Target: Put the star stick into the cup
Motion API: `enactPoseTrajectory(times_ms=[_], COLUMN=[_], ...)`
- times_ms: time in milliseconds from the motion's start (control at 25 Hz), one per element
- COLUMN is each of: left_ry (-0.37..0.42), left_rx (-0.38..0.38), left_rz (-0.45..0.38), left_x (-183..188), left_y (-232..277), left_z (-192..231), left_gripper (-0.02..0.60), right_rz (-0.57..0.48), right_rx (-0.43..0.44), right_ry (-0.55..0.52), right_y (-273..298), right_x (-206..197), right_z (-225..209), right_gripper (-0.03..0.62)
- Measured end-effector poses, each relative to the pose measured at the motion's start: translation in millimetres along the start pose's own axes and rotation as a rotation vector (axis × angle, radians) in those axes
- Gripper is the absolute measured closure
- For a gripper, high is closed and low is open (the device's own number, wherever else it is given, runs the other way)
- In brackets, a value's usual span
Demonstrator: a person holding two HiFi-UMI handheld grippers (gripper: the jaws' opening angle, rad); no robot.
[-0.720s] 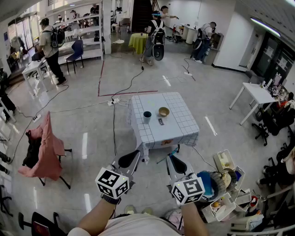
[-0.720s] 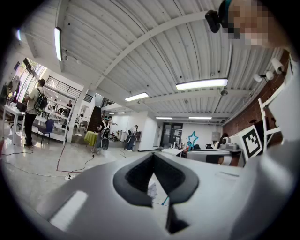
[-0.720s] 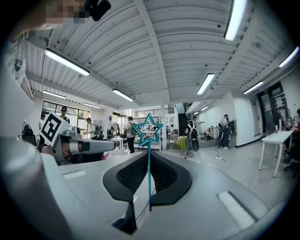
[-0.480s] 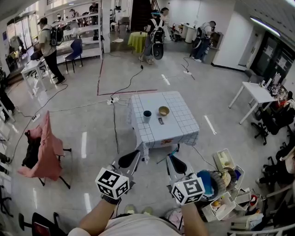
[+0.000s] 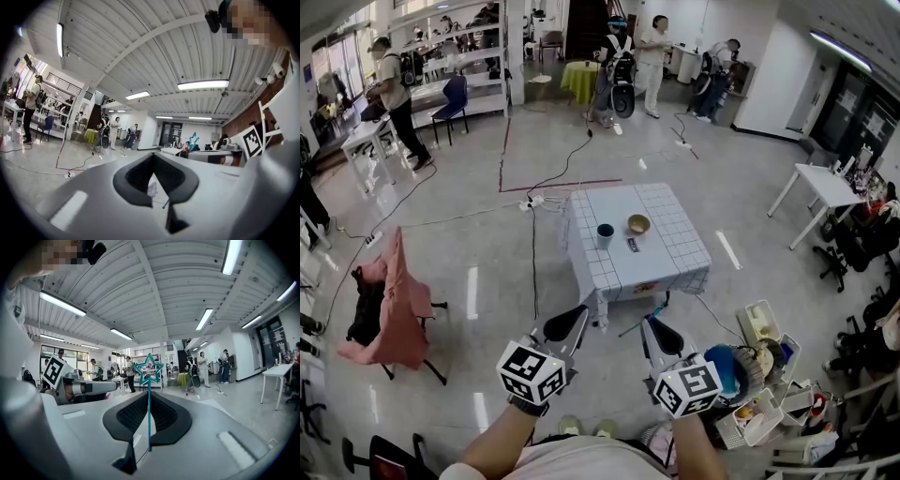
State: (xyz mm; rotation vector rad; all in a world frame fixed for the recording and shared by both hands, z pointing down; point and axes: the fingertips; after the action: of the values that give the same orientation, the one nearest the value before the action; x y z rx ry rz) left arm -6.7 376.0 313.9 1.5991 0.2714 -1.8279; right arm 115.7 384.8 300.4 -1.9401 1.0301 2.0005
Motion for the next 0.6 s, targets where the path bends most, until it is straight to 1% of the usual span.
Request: enactPoseTrajectory(times_ms=[440,600], left_ry=[0.012,0.011], left_rx=[-0.015,-0.017], left_rz=[0.007,0.015], left_x=[-2.5,-6.2], left_y=[-10.6,-9.7], left_z=[29.0,39.4], left_gripper=[0.575,0.575], right_rz=[-0.02,-0.02], right_rx=[-0.024,-0.032], right_ry=[0.012,0.025], right_y=[19.1,28.3], right_x=[4.3,1.9], right_z=[20.0,20.8], right_gripper=[0.565,0.565])
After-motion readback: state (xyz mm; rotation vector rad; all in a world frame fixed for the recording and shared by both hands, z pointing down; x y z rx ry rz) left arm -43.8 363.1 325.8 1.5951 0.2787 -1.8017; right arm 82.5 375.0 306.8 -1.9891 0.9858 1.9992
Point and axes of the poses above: the fingertips, and each gripper's own axes: y forward along the fingers, z to its left, x out of its top, and after that the axes turned 14 degrees about z, right-handed
